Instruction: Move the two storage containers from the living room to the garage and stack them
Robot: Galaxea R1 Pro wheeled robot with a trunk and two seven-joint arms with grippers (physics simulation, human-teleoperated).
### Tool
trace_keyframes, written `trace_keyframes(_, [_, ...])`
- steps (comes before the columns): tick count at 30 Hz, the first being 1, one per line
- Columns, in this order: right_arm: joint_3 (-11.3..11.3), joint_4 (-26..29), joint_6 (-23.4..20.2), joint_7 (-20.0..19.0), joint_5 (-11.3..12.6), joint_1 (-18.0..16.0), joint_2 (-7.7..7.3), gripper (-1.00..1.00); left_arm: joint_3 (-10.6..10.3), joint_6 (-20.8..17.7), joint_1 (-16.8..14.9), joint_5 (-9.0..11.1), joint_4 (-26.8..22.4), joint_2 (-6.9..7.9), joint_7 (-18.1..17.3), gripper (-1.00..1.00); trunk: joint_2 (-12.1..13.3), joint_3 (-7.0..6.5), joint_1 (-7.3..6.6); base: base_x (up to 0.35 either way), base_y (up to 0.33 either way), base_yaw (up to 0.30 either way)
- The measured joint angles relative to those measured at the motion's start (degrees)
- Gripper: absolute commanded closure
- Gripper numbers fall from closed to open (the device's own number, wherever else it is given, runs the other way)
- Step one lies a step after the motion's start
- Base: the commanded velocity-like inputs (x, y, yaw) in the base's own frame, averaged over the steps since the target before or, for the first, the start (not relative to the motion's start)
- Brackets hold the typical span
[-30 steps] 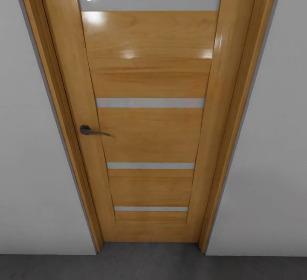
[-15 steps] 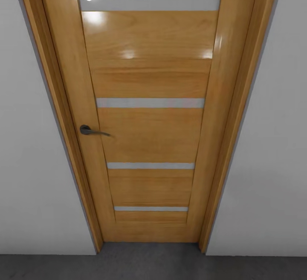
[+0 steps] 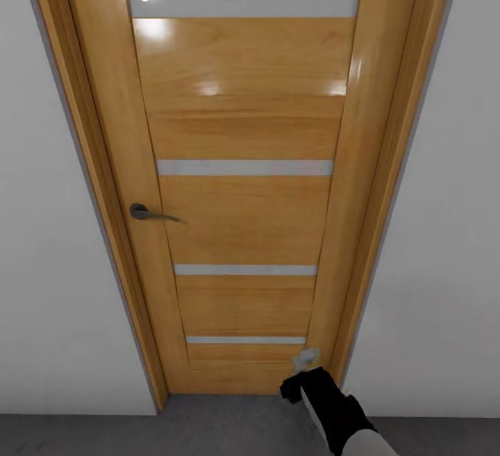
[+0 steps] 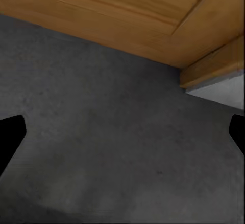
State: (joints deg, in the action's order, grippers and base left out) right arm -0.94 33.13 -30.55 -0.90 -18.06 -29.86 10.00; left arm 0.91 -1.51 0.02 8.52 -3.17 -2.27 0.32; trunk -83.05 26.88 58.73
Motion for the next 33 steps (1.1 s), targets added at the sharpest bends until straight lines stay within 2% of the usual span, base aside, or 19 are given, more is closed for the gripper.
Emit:
trace_keyframes(1, [-0.3,0.5,-0.7,0.0,-0.1,-2.9,0.0,-1.0,0.0,0.0,0.0,0.0,0.0,0.0,0.0,-1.0,0.0,-0.03,0.0,0.0,0.0,0.0])
trace_keyframes(4, [-1.9,3.0,-2.4,0.0,0.0,-4.2,0.0,-1.0,0.0,0.0,0.0,0.0,0.0,-0.01,0.0,-1.0,0.0,-0.01,0.0,0.0,0.0,0.0])
trace_keyframes(7, [-5.6,8.2,-4.3,-0.1,0.1,-5.3,0.0,-1.0,0.0,0.0,0.0,0.0,0.0,-0.01,0.0,-1.0,0.0,-0.01,0.0,0.0,0.0,0.0])
trace_keyframes(10, [-11.0,14.4,-6.7,-0.1,0.3,-5.7,0.0,-1.0,0.0,0.0,0.0,0.0,-0.1,0.03,-0.1,-1.0,0.0,-0.02,0.0,0.0,0.0,0.0])
trace_keyframes(15, [-18.5,24.4,-9.6,-0.1,0.5,-6.0,0.0,-1.0,0.0,0.0,0.0,0.0,-0.1,0.07,-0.1,-1.0,0.0,-0.02,0.0,0.0,0.0,0.0])
trace_keyframes(19, [-21.0,28.5,-12.0,-0.1,0.8,-8.6,0.0,-1.0,-0.1,0.0,0.0,0.0,-0.1,0.08,-0.1,-1.0,0.0,-0.02,0.0,0.0,0.0,0.0])
trace_keyframes(22, [-21.7,29.2,-13.7,-0.6,2.5,-11.0,0.0,-1.0,-0.1,0.0,0.0,0.0,-0.1,0.08,-0.1,-1.0,0.0,-0.01,0.0,0.0,0.0,0.0])
trace_keyframes(25, [-23.4,29.5,-14.6,-1.1,6.4,-12.7,0.0,-1.0,-0.1,0.0,0.0,0.0,-0.1,0.08,-0.1,-1.0,0.0,-0.01,0.0,0.0,0.0,0.0])
trace_keyframes(26, [-26.1,29.6,-14.9,-1.2,9.2,-13.1,0.0,-1.0,-0.1,0.0,0.0,0.0,-0.1,0.08,-0.1,-1.0,0.0,-0.01,0.0,0.0,0.0,0.0])
trace_keyframes(28, [-30.8,29.6,-14.8,-1.3,12.4,-13.4,0.0,-1.0,-0.1,0.0,0.0,0.0,-0.1,0.08,-0.1,-1.0,0.0,-0.01,0.0,0.0,0.0,0.0])
trace_keyframes(30, [-33.3,29.6,-14.7,-1.3,13.6,-13.5,0.0,-1.0,-0.1,0.0,0.0,0.0,-0.1,0.08,-0.1,-1.0,0.0,-0.01,0.0,0.0,0.0,0.0])
trace_keyframes(31, [-35.5,29.6,-14.6,-1.3,15.0,-13.5,0.0,-1.0,-0.1,0.0,0.0,0.0,-0.1,0.08,-0.1,-1.0,0.0,-0.01,0.0,0.0,0.0,0.0])
trace_keyframes(33, [-38.1,29.6,-14.4,-1.3,17.2,-13.6,0.0,-1.0,-0.1,0.0,0.0,0.0,-0.1,0.08,-0.1,-1.0,0.0,-0.01,0.0,0.0,0.0,0.0])
